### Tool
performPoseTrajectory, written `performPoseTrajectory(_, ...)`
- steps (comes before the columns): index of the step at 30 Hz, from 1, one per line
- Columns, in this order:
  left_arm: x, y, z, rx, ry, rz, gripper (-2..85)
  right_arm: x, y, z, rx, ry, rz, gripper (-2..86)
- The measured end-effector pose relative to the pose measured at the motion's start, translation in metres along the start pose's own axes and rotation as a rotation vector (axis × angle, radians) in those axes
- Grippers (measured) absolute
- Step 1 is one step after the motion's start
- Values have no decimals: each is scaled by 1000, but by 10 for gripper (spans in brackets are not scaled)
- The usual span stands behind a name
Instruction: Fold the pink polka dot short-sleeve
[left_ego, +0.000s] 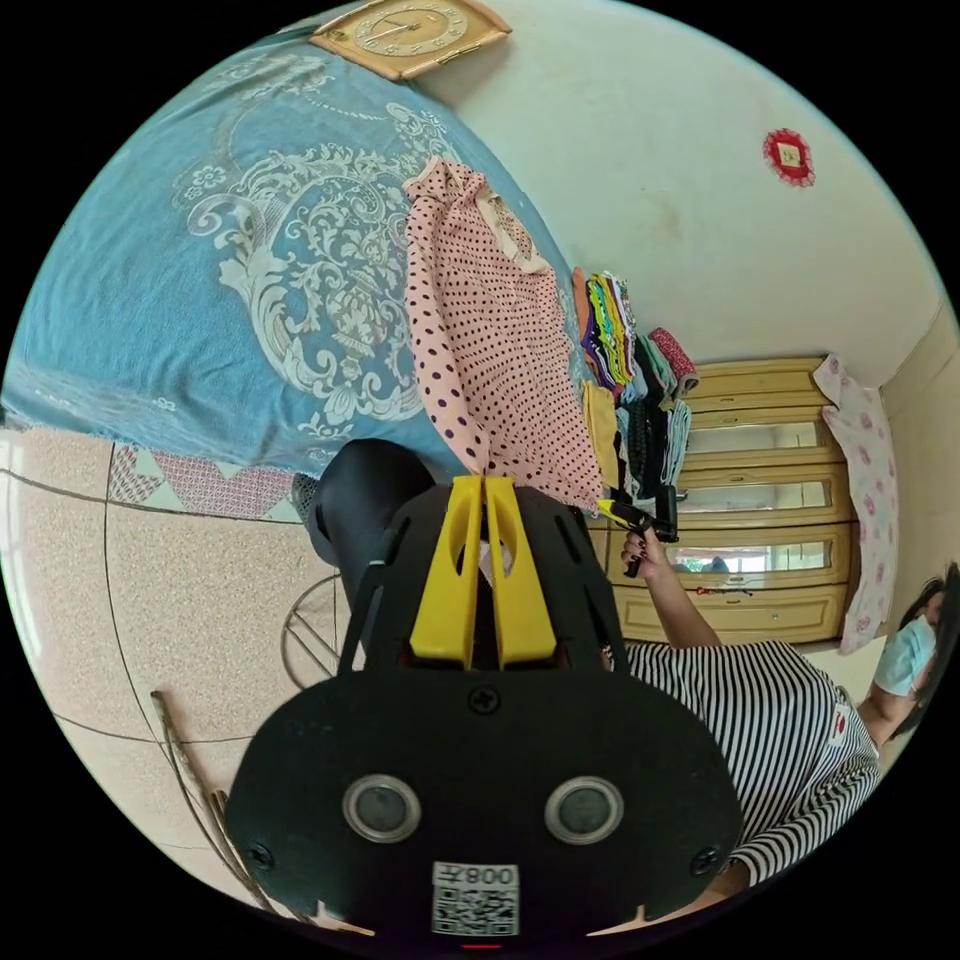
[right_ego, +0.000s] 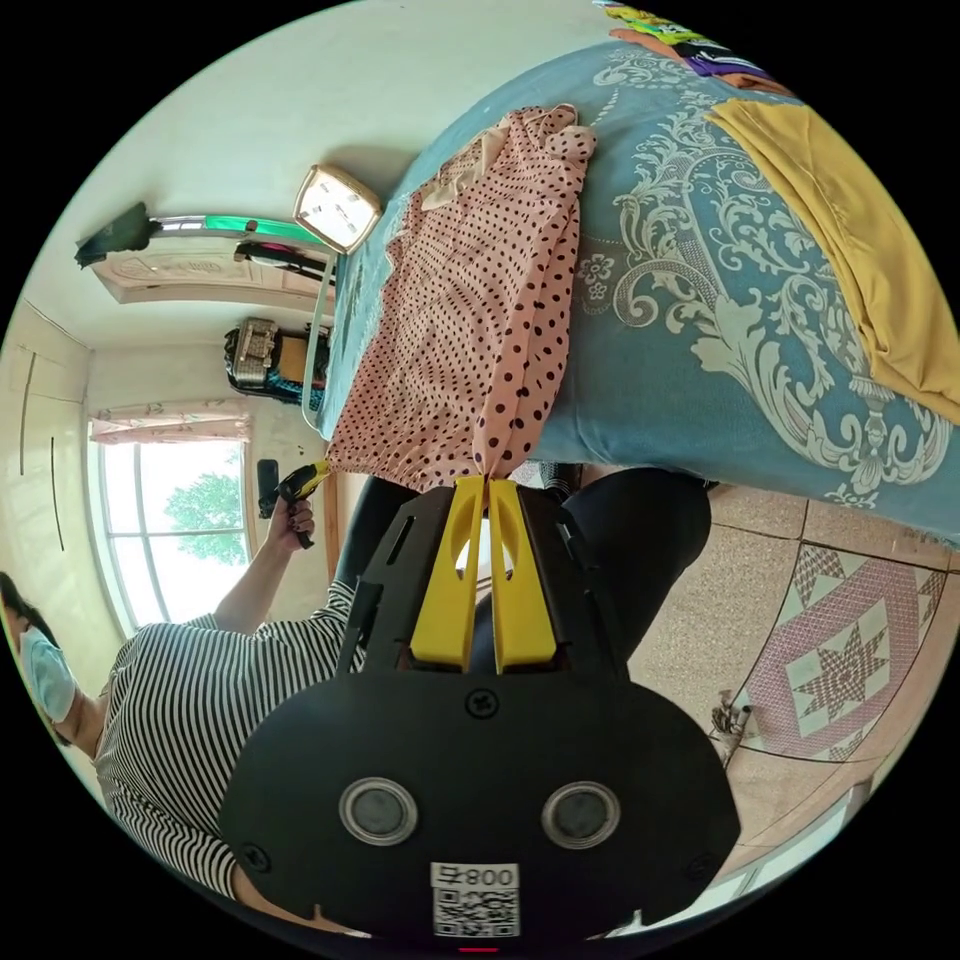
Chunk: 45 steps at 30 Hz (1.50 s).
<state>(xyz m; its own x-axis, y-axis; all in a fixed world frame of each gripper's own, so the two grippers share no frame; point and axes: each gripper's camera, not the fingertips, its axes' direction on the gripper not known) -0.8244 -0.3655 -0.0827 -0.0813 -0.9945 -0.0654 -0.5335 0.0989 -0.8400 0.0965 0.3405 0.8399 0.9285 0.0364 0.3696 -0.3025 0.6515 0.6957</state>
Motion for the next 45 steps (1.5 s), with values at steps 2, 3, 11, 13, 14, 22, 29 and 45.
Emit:
performPoseTrajectory(2,-9,0,14,-16,-15,-14,3,4,-2,3,4,6,17,3)
performPoseTrajectory(3,-12,0,18,-16,-18,-22,3,6,-4,5,6,8,29,3)
performPoseTrajectory(11,-40,-10,63,-13,-81,-73,6,3,-25,23,-18,51,74,4)
performPoseTrajectory(13,-44,-11,66,5,-89,-69,8,1,-24,20,-4,55,83,4)
performPoseTrajectory(14,-48,-10,67,17,-92,-69,11,1,-23,19,0,57,87,4)
performPoseTrajectory(22,-78,-18,67,111,-47,-117,23,-2,-16,-10,108,64,135,1)
performPoseTrajectory(29,-69,-82,114,83,-19,-59,19,-46,-57,-17,183,94,82,0)
performPoseTrajectory(45,-41,-305,239,6,-231,80,3,-187,-305,25,175,589,-191,0)
